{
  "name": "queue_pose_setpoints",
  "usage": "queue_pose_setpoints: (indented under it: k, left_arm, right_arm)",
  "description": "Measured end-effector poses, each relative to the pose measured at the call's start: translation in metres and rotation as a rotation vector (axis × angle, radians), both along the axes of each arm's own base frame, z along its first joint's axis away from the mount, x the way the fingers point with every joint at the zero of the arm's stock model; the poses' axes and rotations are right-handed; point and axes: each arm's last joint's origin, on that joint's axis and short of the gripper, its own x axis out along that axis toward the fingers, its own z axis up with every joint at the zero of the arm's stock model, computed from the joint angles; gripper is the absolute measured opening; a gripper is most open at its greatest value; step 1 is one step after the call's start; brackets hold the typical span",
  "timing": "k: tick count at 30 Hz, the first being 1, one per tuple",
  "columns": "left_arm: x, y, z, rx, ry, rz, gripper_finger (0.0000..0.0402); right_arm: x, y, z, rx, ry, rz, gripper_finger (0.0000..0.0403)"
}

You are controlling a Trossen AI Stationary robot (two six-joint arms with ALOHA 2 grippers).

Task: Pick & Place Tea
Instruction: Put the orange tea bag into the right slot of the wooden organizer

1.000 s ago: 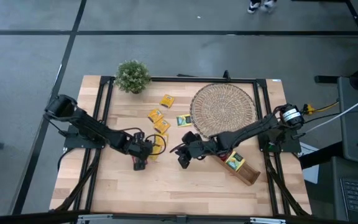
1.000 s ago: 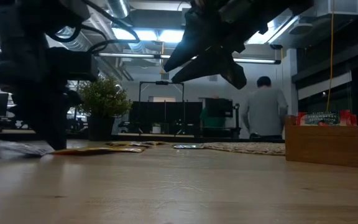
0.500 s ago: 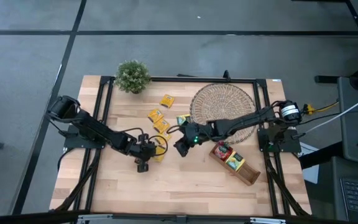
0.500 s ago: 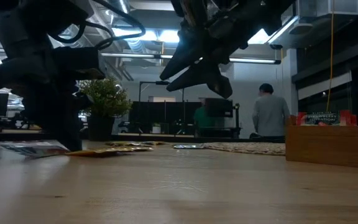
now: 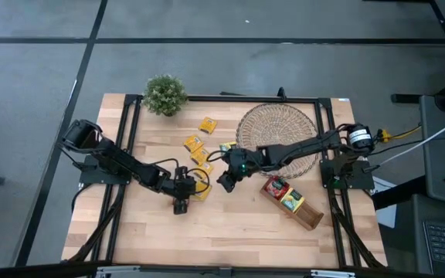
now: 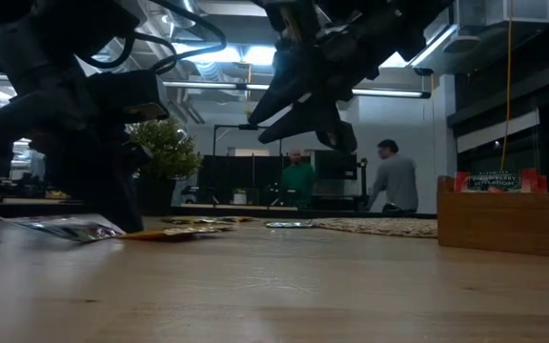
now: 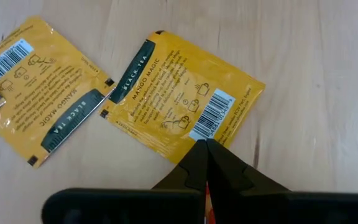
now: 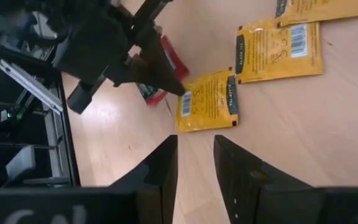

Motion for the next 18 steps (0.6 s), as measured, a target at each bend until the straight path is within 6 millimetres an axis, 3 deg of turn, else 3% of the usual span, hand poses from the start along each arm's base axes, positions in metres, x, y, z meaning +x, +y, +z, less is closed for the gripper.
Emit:
queue_pose_setpoints:
  k: [3,12,18]
  left_arm:
    - [0.002,0.0,-0.002,0.008,-0.001,-0.002,0.0002]
    - [0.016,-0.005,-0.021,-0.016,-0.06,0.026,0.0002]
    - [0.018,-0.006,-0.022,-0.024,-0.086,0.03,0.0002]
  right_arm:
    - [0.001,-0.003,-0.002,0.026,0.01,-0.002,0.0104]
    - [0.009,-0.001,-0.031,0.1,0.069,0.049,0.0104]
    - [0.009,-0.005,-0.044,0.149,0.132,0.046,0.0104]
